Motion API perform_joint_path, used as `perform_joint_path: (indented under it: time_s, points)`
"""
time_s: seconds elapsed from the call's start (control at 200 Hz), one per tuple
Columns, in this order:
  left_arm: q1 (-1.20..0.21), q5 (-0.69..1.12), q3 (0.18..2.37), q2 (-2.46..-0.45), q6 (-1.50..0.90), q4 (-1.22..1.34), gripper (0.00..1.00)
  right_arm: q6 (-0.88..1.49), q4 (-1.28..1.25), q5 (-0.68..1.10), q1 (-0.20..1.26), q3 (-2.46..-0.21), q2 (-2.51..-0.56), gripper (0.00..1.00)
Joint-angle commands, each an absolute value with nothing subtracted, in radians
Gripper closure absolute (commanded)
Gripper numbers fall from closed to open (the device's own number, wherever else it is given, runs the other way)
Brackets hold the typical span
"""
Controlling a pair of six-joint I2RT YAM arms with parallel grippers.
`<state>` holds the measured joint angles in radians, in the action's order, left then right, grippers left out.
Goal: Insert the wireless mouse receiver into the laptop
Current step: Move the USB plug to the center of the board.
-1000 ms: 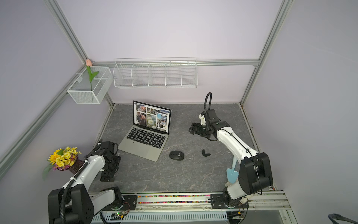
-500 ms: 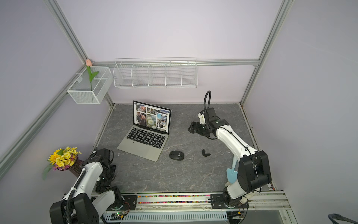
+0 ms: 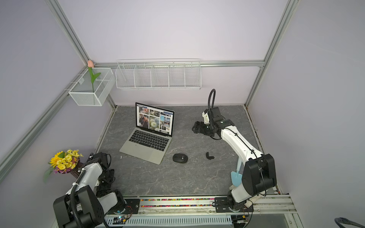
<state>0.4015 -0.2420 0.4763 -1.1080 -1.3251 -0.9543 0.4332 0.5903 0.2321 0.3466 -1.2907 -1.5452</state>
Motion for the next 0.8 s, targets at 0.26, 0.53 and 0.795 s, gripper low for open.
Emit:
perform_joint_path:
  time_s: [0.26,0.53,0.795]
  points:
    - [0.417,-0.138,0.336,-0.988,-1.318,-0.853,0.0,0.402,0.628,0.181,0.342,-1.32,-1.559,0.11]
    - [0.395,0.057,0.328,-0.982,-1.317,-0.776,0.0,0.399,0.625,0.181,0.342,-1.329,-1.554,0.11]
    - [0.22,-0.019,0.397,-1.056,-1.334,-0.692,0.0,0.4,0.623,0.178,0.343,-1.317,-1.539,0.11]
